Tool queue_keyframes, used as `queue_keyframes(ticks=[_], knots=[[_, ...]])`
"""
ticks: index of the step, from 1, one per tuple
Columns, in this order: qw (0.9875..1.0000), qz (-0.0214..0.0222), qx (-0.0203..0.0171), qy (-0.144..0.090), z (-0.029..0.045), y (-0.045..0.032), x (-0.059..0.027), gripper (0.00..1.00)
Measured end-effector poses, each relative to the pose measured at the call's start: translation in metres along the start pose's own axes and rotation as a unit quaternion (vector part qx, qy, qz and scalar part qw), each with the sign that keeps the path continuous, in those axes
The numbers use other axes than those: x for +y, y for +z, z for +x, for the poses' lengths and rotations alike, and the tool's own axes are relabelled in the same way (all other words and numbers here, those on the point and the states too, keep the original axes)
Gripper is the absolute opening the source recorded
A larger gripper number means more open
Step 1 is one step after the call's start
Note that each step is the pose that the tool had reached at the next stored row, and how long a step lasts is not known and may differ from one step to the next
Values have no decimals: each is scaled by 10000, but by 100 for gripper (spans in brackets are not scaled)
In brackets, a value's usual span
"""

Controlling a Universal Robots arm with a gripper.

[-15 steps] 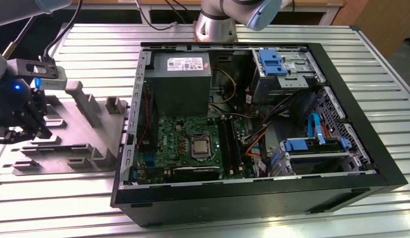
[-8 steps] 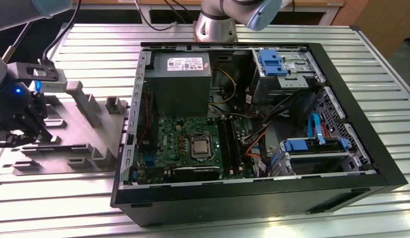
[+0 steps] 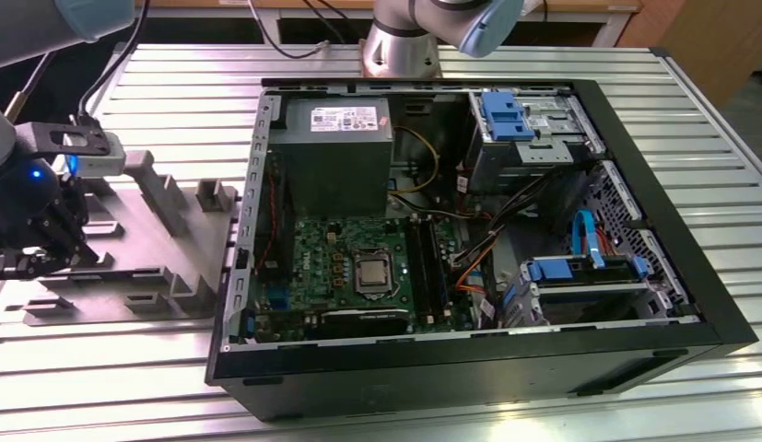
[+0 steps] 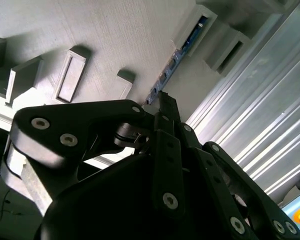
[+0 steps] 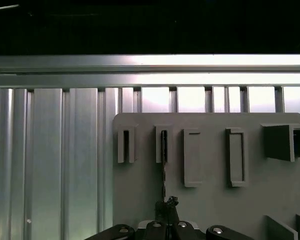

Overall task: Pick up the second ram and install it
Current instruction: 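Pick up the second ram and move it above second insertion slot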

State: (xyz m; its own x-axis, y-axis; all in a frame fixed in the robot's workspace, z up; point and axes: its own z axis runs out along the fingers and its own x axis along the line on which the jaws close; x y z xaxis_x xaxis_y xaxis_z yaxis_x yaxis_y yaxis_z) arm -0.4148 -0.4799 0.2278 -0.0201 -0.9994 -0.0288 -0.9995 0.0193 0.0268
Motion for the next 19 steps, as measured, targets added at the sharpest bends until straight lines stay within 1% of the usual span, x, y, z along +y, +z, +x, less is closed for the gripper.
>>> queue_keyframes(ticks=[4,9,18,19], knots=[[9999,0,3,-136,16,36,8,10],[9998,-2,4,-215,23,88,12,10],[9997,-2,4,-228,22,91,13,11],[9997,-2,4,-228,22,91,13,16]])
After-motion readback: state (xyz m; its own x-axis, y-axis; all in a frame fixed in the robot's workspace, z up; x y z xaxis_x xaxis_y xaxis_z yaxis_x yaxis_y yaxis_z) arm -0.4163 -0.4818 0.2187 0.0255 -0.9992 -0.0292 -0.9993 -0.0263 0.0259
